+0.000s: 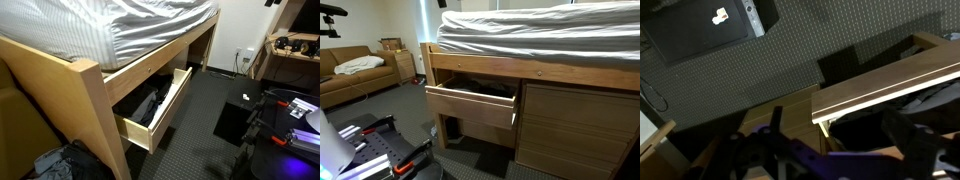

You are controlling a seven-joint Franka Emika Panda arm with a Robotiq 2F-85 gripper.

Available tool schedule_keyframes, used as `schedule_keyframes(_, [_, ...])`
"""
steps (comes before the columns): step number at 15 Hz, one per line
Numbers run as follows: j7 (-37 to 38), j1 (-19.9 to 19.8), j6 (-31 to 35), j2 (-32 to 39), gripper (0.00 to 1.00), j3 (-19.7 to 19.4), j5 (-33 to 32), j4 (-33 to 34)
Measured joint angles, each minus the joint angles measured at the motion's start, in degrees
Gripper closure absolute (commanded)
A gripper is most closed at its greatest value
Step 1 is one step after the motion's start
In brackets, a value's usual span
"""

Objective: Close the top left drawer

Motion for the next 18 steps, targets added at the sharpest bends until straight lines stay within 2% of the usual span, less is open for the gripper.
schedule_keyframes(4, [7.0,-3.3,5.8,-0.2,0.00,0.7,-0.8,-9.6])
schedule_keyframes(9, [3.8,-9.9,0.9,-2.2,0.00,-2.2,-2.7,-8.6])
schedule_keyframes(16, [3.4,-9.8,0.8,-3.3,0.00,-2.4,-2.7,-8.7])
schedule_keyframes(18, [4.3,-9.7,1.0,-0.8,0.00,-2.2,-2.7,-8.9])
